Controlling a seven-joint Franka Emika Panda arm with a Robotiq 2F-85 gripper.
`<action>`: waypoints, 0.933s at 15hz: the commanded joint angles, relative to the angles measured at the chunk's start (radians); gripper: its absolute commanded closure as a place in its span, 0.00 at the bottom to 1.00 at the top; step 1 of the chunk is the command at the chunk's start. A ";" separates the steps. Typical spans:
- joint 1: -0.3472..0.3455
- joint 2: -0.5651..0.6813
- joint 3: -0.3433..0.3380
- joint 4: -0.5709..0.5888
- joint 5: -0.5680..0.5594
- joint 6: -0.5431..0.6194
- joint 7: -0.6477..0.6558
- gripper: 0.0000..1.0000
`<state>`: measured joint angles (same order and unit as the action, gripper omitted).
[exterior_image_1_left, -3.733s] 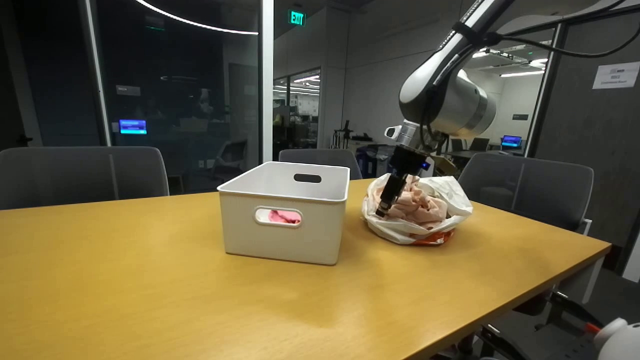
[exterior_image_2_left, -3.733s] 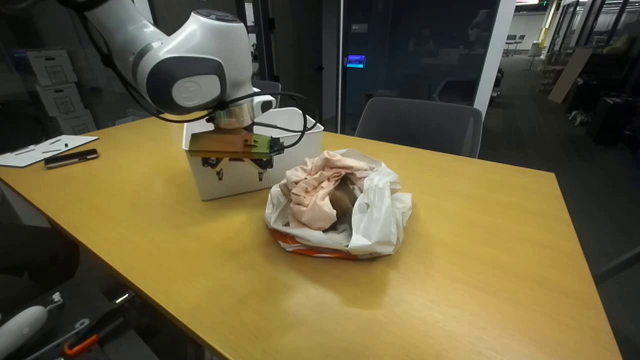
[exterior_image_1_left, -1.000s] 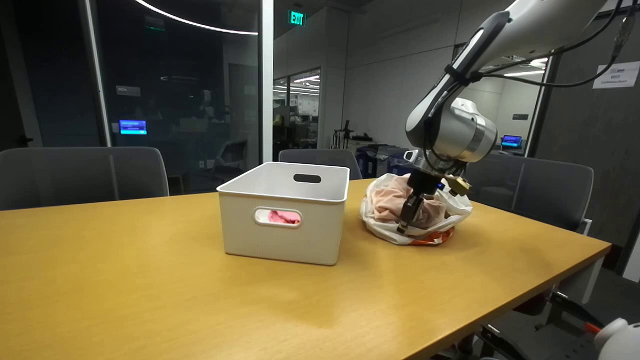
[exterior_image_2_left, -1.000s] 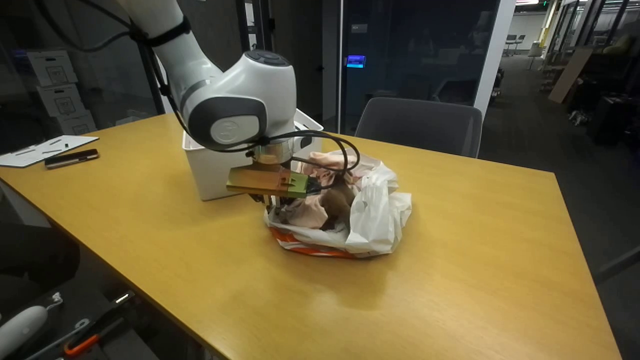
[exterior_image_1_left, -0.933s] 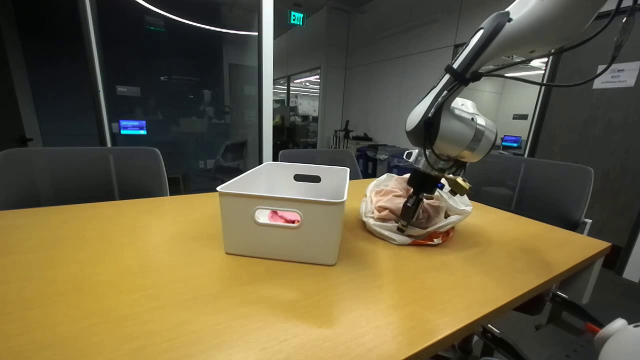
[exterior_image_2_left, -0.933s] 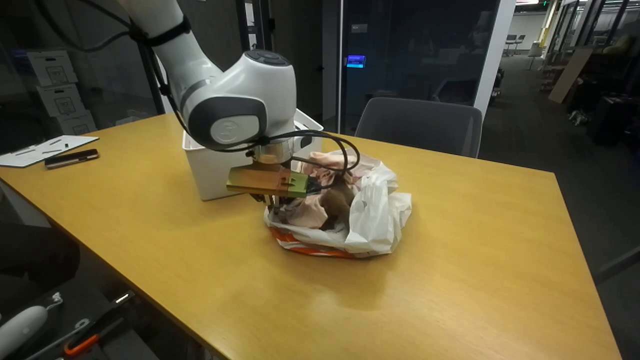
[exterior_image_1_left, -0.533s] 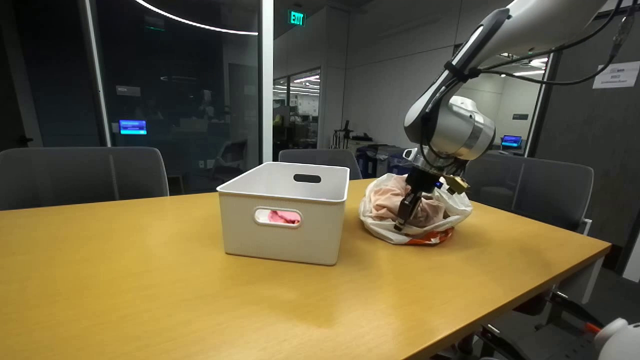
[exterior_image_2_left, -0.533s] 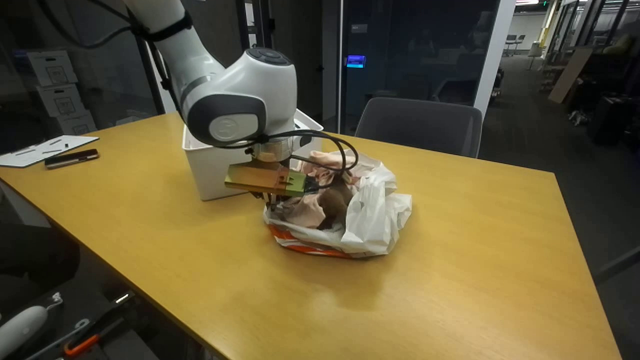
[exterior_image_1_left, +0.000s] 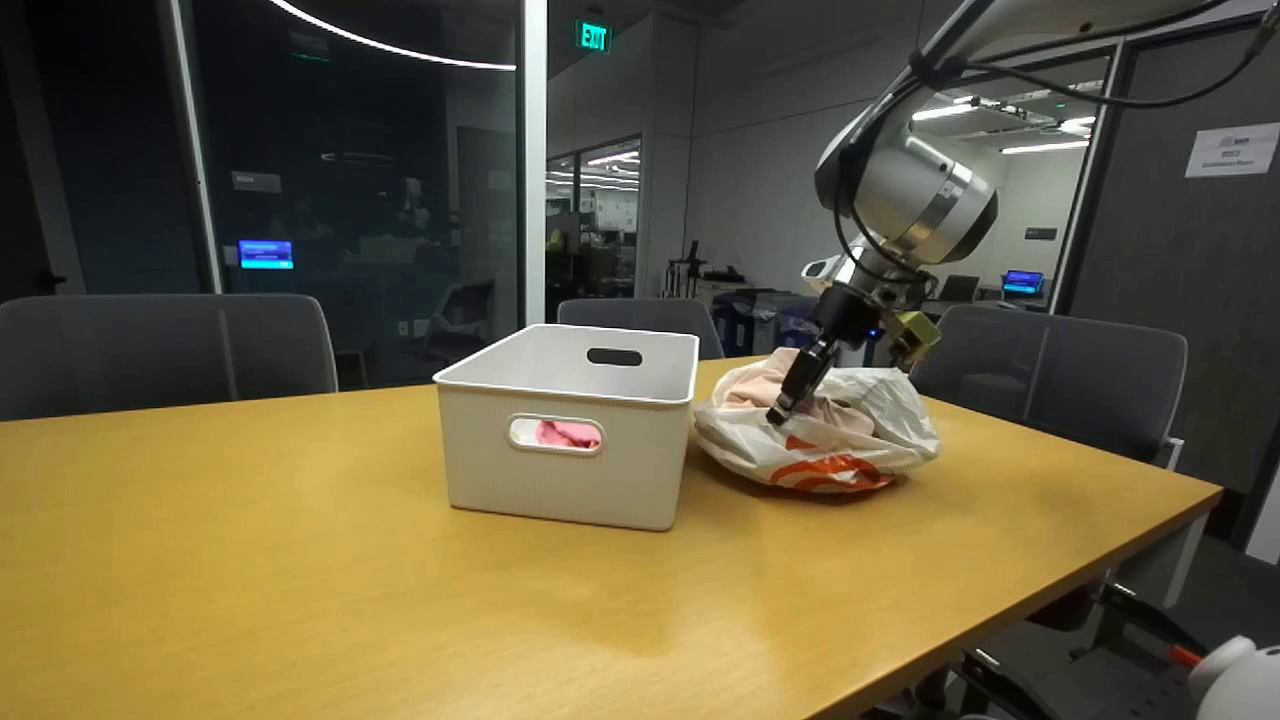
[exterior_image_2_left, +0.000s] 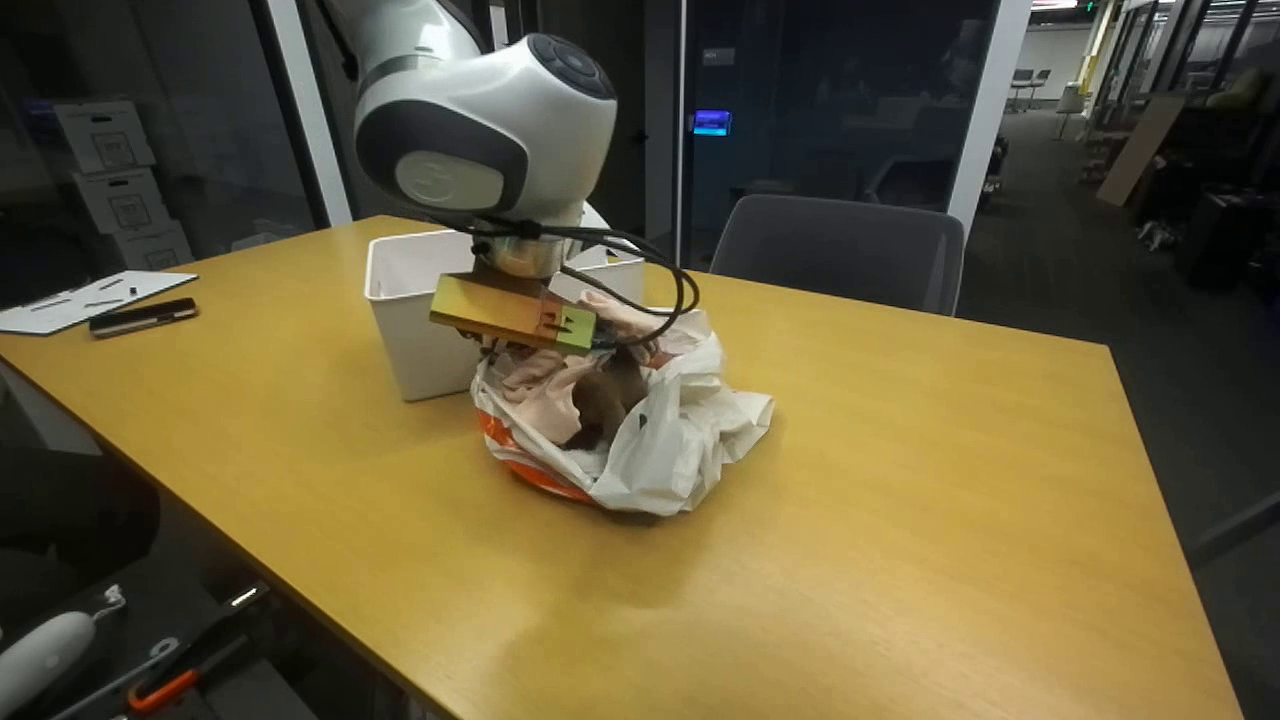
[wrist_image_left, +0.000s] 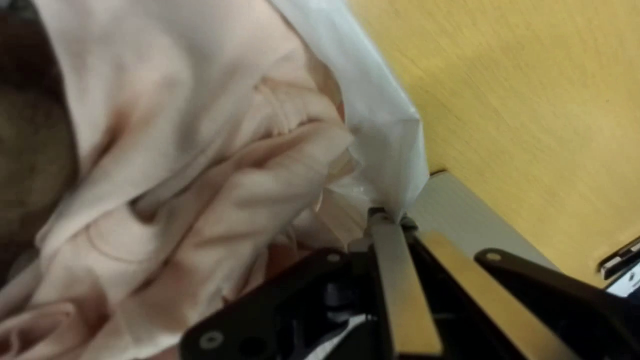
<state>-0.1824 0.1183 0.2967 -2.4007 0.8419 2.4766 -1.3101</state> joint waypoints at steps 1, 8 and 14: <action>0.120 -0.121 -0.076 -0.082 -0.041 0.110 -0.040 0.96; 0.231 -0.336 -0.035 -0.249 -0.145 0.375 0.011 0.97; 0.202 -0.438 0.123 -0.369 -0.253 0.657 0.093 0.97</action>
<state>0.0553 -0.2652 0.3482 -2.7082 0.6468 2.9957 -1.2732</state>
